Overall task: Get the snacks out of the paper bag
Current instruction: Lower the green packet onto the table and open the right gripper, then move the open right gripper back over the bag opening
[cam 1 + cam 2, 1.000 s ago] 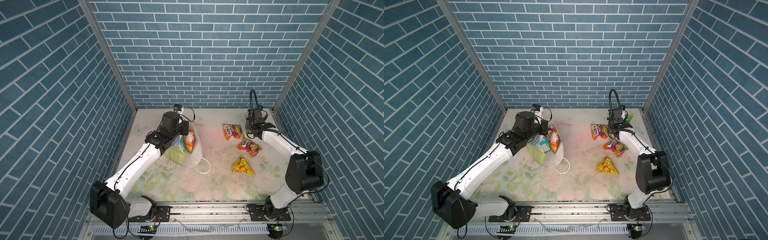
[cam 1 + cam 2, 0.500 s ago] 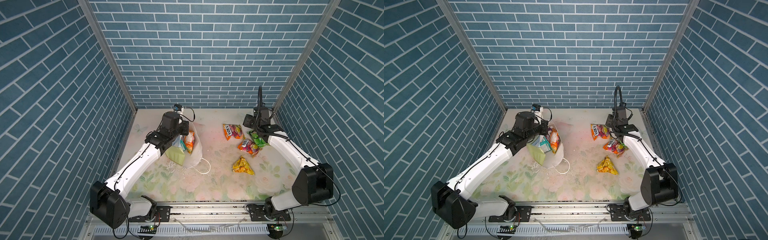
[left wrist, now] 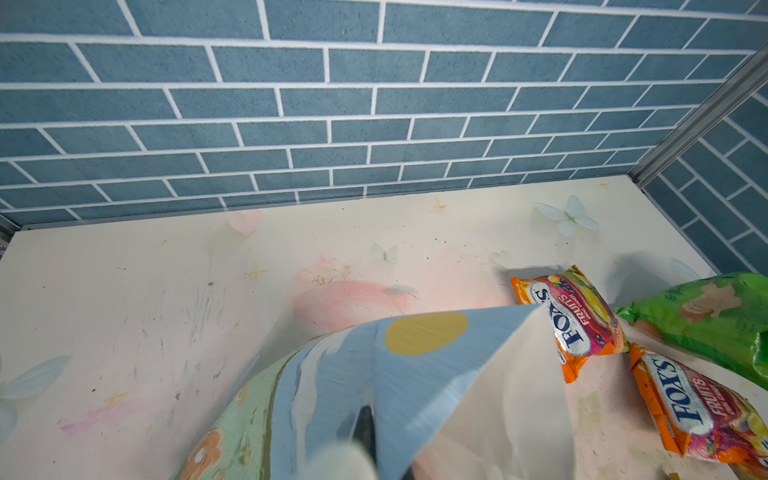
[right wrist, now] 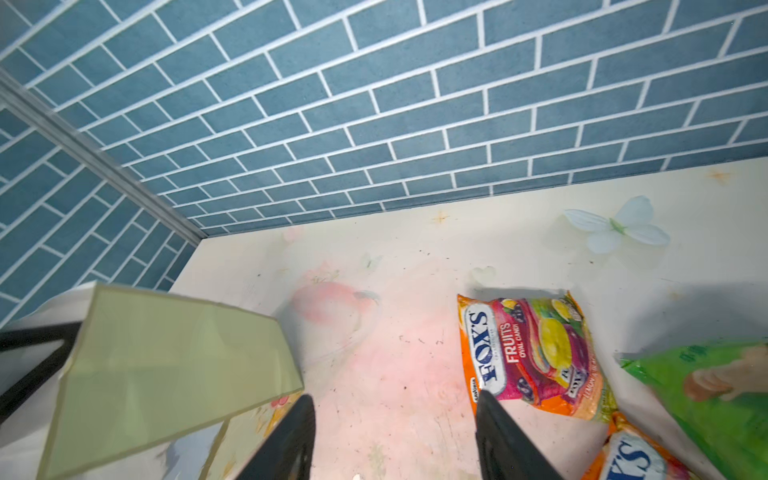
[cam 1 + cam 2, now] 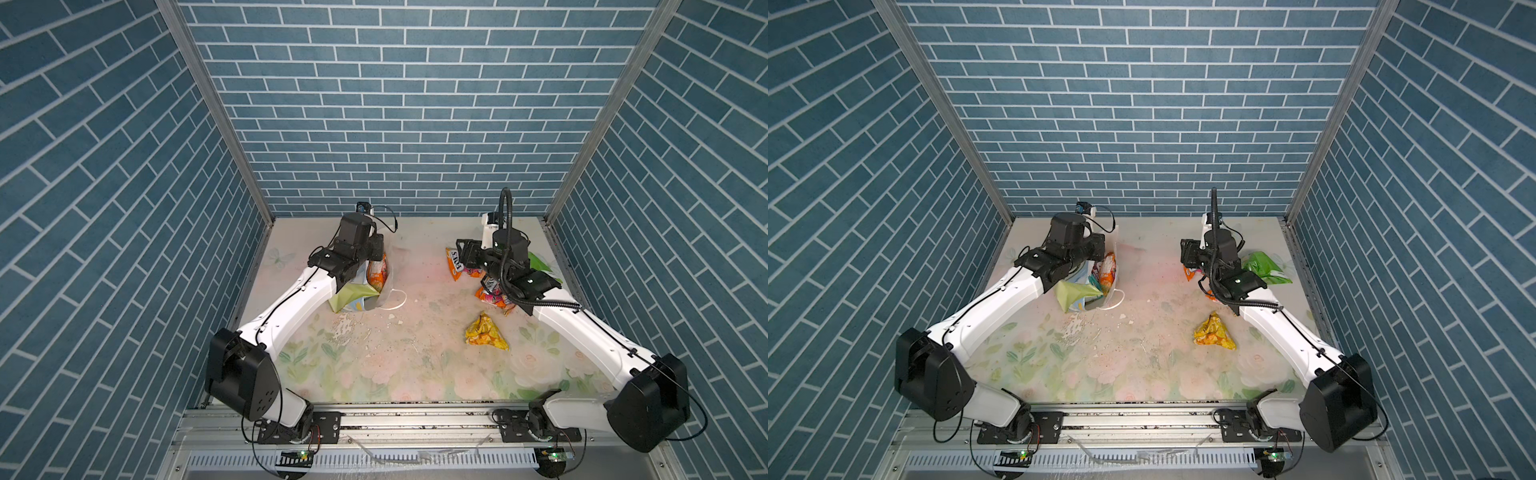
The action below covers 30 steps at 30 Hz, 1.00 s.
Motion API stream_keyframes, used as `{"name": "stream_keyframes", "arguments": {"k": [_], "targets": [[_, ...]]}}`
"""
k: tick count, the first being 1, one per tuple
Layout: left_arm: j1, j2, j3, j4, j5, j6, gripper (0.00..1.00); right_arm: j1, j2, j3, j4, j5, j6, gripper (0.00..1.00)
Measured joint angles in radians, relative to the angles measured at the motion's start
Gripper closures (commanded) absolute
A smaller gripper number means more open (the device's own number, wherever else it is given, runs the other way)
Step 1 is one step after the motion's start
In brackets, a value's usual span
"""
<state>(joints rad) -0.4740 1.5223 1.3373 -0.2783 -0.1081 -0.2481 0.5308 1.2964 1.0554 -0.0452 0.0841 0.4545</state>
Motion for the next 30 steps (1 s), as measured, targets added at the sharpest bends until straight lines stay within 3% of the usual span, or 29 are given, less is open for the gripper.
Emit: {"name": "stream_keyframes", "arguments": {"k": [14, 22, 30], "targets": [[0.017, 0.075, 0.15, -0.102, -0.022, 0.039, 1.0, 0.056, -0.016, -0.053, 0.044, -0.097, 0.013, 0.41], [0.098, 0.099, 0.22, -0.163, -0.029, 0.05, 1.0, 0.066, -0.015, -0.053, 0.059, -0.123, 0.013, 0.41], [0.153, 0.155, 0.304, -0.223, -0.132, 0.126, 1.0, 0.089, 0.02, -0.033, 0.083, -0.146, 0.013, 0.41]]}}
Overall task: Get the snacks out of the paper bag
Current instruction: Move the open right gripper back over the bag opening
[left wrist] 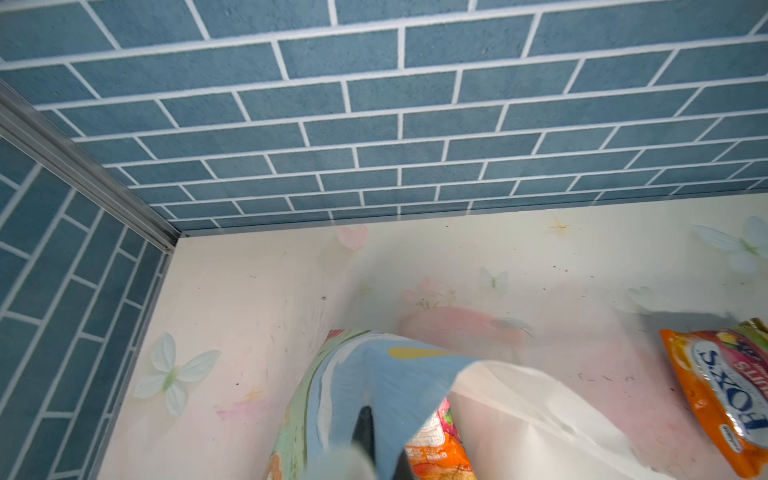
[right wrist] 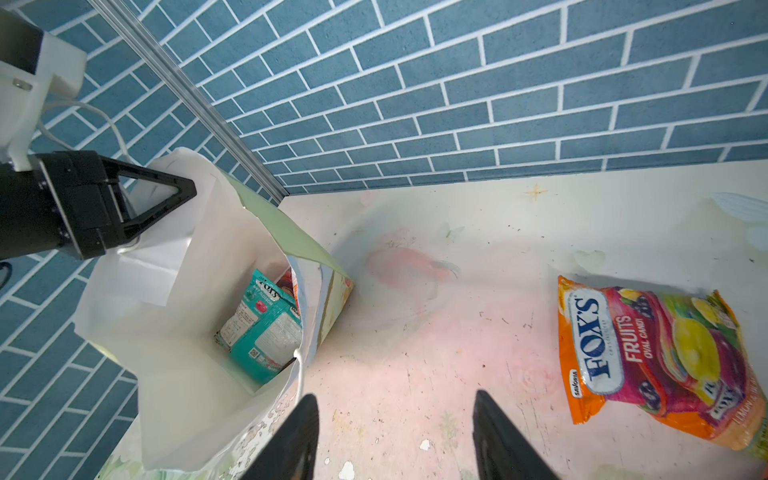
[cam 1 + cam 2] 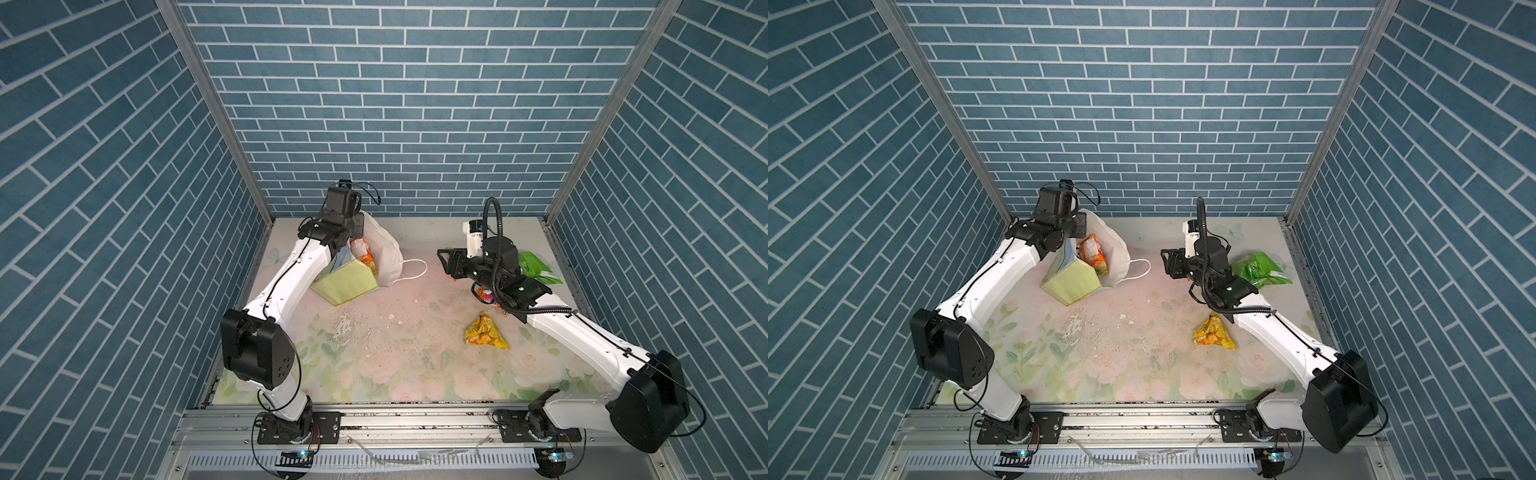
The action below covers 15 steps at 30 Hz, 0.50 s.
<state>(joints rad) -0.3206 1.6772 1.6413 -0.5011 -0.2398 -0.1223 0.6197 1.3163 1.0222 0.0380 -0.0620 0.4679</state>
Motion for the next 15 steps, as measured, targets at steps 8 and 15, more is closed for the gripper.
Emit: {"name": "stream_keyframes", "arguments": {"k": [8, 15], "targets": [[0.006, 0.091, 0.089, -0.004, 0.052, 0.041, 1.0, 0.074, 0.061, 0.002, 0.049, -0.022, 0.008, 0.42], [-0.005, 0.118, 0.115, -0.012, 0.115, 0.021, 1.0, 0.159, 0.063, 0.002, 0.108, -0.005, 0.007, 0.44]]}}
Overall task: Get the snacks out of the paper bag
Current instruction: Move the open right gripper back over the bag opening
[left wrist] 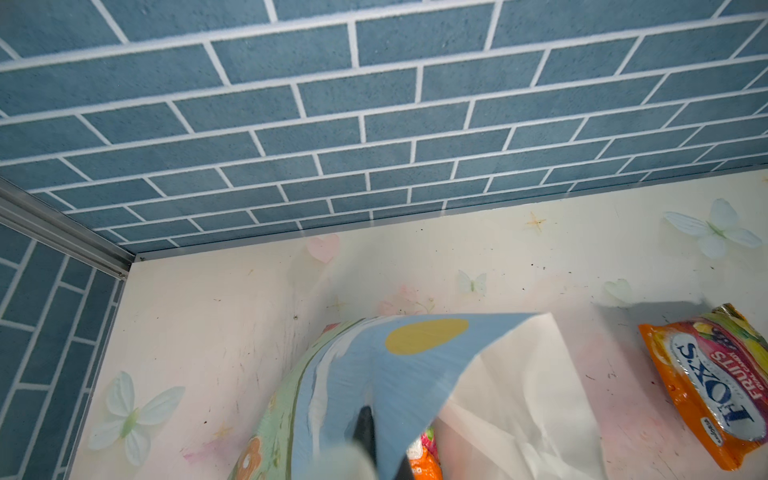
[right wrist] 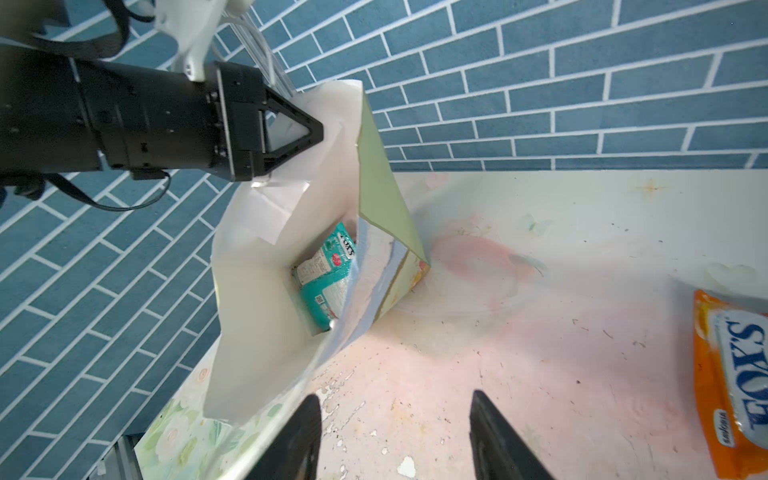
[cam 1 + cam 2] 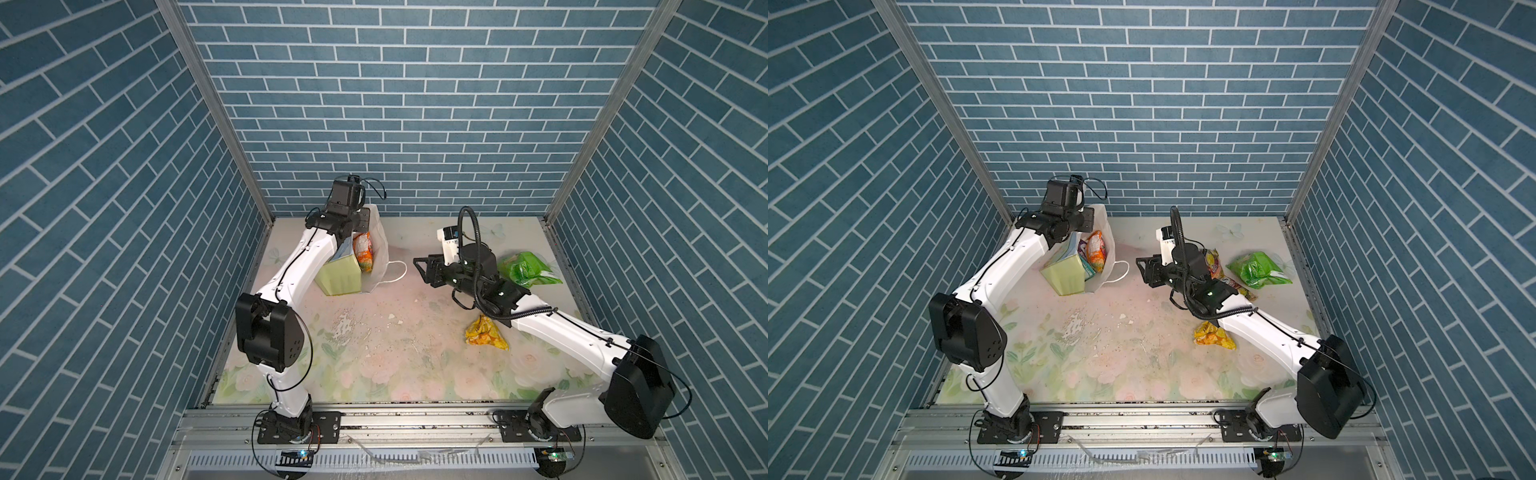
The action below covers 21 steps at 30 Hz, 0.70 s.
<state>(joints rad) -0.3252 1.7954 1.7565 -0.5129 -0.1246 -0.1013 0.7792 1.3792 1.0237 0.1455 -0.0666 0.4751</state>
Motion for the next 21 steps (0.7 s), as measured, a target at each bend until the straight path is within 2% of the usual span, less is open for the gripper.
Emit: {"name": "stream_keyframes", "arguments": {"k": [7, 12, 15, 21], "targets": [[-0.066, -0.002, -0.001, -0.012, -0.018, -0.004, 1.0, 0.078, 0.005, 0.0, 0.033, 0.044, -0.009, 0.52], [-0.138, -0.003, -0.001, -0.047, -0.074, -0.008, 1.0, 0.128, 0.034, 0.0, 0.049, 0.059, -0.03, 0.57], [-0.171, -0.003, -0.001, -0.063, -0.09, -0.017, 1.0, 0.142, 0.055, 0.0, 0.055, 0.063, -0.035, 0.62], [-0.203, -0.007, -0.001, -0.079, -0.087, -0.034, 1.0, 0.147, 0.078, -0.008, 0.093, 0.087, -0.03, 0.66]]}}
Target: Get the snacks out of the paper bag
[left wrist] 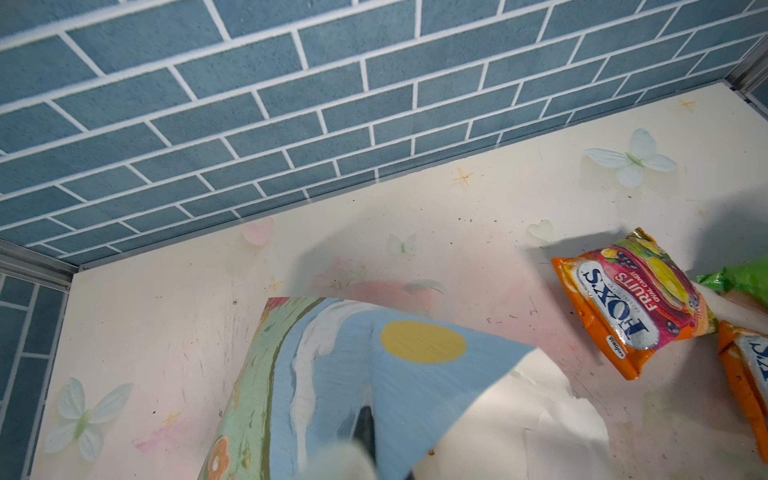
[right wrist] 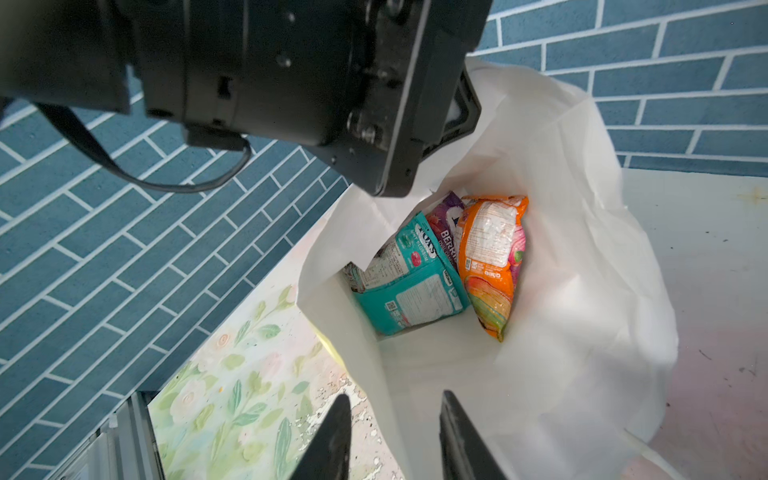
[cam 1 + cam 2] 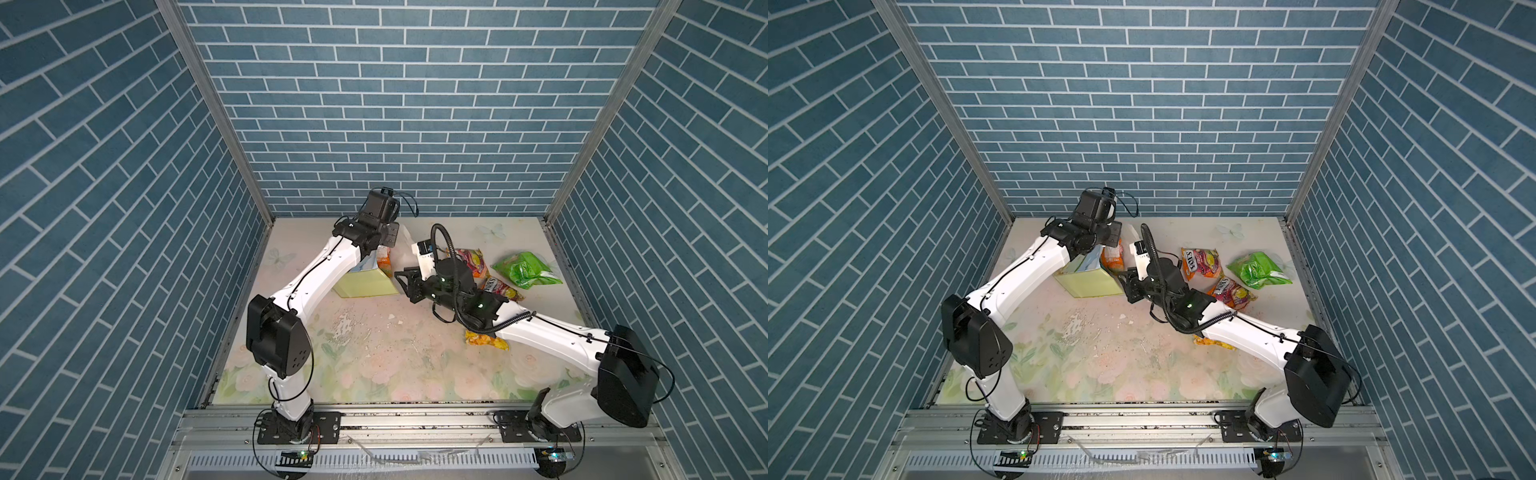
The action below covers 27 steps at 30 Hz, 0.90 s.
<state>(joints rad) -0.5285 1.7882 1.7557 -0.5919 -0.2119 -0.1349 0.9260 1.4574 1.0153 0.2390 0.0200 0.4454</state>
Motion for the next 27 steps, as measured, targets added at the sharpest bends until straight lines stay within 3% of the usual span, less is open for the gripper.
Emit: {"name": "stream_keyframes", "arguments": {"k": [8, 27], "targets": [[-0.003, -0.022, -0.005, -0.002, 0.033, -0.008, 1.0, -0.01, 0.082, -0.046, 0.08, 0.034, 0.029, 0.71], [-0.016, -0.027, -0.006, -0.002, 0.08, -0.019, 1.0, -0.05, 0.241, -0.039, 0.131, 0.003, 0.101, 0.63]]}}
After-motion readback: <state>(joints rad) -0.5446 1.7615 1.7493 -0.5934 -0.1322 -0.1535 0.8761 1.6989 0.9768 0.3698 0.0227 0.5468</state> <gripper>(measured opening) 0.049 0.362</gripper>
